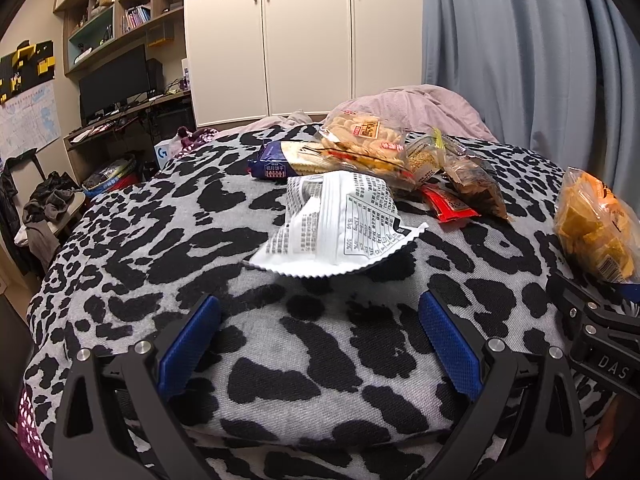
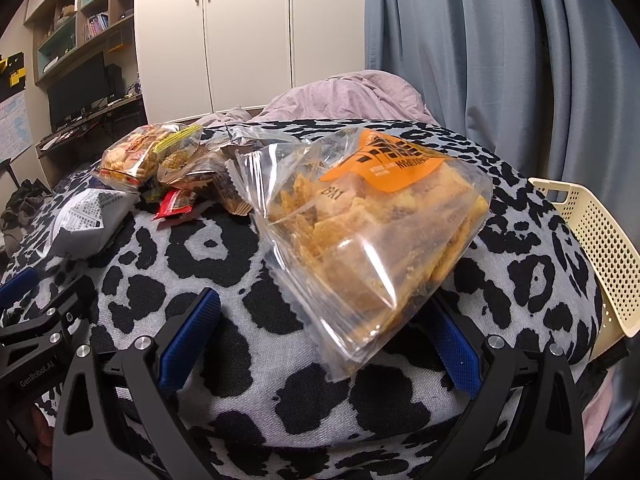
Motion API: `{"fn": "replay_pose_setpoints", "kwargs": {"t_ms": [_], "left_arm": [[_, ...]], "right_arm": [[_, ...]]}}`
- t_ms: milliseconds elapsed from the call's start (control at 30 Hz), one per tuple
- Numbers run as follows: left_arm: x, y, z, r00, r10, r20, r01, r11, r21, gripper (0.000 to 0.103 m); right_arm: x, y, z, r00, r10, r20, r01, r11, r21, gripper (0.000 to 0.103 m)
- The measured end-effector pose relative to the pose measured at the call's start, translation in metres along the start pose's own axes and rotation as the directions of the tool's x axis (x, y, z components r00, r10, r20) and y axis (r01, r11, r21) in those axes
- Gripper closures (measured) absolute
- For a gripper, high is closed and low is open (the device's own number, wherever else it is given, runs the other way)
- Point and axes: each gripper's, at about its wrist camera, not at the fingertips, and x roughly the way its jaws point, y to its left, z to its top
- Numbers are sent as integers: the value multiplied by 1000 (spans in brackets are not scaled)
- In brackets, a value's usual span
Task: Organize snacks
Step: 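Move the right gripper toward the clear bag of orange-labelled crisps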
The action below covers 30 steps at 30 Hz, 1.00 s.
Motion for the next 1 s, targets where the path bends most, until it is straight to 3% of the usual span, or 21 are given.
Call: {"fn": "replay_pose_setpoints", "kwargs": {"t_ms": [300,600,1000], "left_arm": [[0,0,0,1000,0,-3,0,1000,-2,5],[-1,4,2,1000,-4,-9,3,1000,-25,5],[-20,5,23,998,-51,46,52,998,-22,5]], "right_arm": [[0,-9,-1,1000,-3,-4,3,1000,-7,2],[-17,-3,-3,999,-9,43,10,1000,-21,2],[-28,-22,6,996,3,93,-7,999,42,2]]}}
